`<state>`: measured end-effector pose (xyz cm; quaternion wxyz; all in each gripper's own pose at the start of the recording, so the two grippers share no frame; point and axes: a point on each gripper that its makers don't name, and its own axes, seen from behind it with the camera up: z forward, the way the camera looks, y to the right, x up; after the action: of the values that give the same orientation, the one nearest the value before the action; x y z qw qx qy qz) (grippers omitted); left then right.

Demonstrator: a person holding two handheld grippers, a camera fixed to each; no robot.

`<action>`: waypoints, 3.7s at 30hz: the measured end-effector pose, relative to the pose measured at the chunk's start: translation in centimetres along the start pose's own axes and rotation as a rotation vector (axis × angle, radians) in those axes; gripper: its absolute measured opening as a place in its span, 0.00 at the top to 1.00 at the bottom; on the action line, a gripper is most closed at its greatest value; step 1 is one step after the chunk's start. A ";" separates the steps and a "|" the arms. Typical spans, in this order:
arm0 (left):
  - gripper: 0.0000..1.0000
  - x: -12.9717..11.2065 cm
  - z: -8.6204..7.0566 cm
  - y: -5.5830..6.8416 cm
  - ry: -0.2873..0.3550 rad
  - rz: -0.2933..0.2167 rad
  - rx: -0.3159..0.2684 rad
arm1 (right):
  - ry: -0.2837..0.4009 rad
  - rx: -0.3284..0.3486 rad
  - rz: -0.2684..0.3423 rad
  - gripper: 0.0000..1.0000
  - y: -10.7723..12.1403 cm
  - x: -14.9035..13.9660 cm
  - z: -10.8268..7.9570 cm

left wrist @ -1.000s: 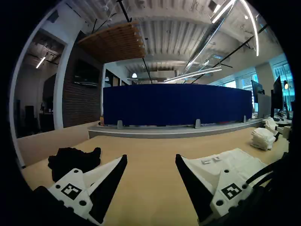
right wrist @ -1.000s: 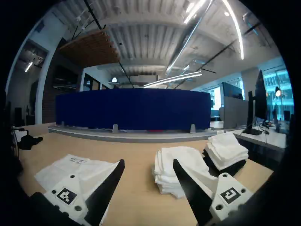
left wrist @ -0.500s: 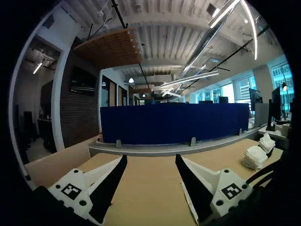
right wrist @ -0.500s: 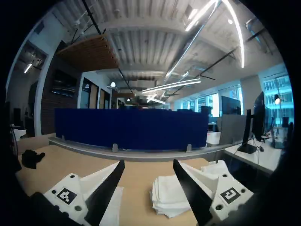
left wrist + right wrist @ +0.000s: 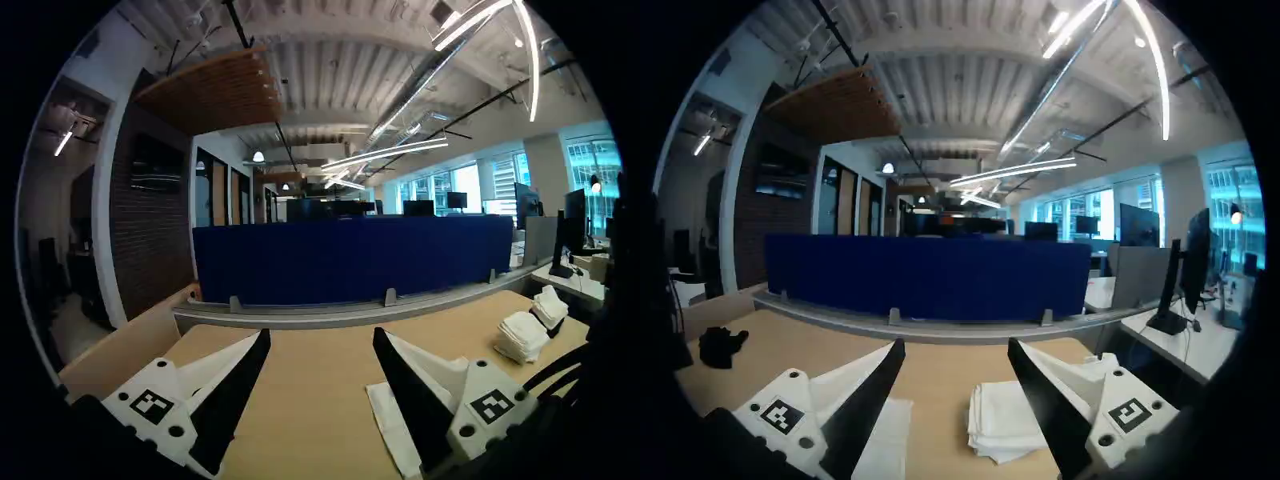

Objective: Fold towel

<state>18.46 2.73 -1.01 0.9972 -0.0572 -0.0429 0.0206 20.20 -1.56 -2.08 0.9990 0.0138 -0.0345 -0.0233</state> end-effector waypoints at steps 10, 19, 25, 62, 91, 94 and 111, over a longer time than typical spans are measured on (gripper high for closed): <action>0.05 -3.0 0.2 3.6 -0.150 0.095 -0.179 | -0.185 0.214 -0.086 0.00 -3.7 -3.9 -0.5; 0.05 -5.4 -0.8 6.8 -0.280 0.097 -0.357 | -0.331 0.415 -0.168 0.00 -7.2 -6.9 -2.2; 0.05 -6.9 -1.1 7.2 -0.312 0.111 -0.373 | -0.360 0.438 -0.187 0.00 -7.9 -8.3 -2.4; 0.05 -25.1 -3.0 11.8 -0.704 0.197 -0.533 | -0.687 0.527 -0.235 0.00 -8.9 -25.7 -3.9; 0.08 -30.9 -1.9 14.5 -0.773 0.225 -0.519 | -0.786 0.551 -0.235 0.06 -8.9 -32.5 -4.6; 0.15 -31.1 -2.2 14.6 -0.776 0.231 -0.511 | -0.787 0.549 -0.249 0.16 -8.9 -32.8 -4.8; 0.49 -31.2 -3.0 15.1 -0.791 0.221 -0.468 | -0.805 0.556 -0.227 0.62 -9.4 -33.6 -5.5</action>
<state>-12.89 15.97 -8.37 0.8566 -0.2723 -0.4164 0.1366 -13.31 -9.19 -10.16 0.8563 0.2728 -0.4203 -0.1253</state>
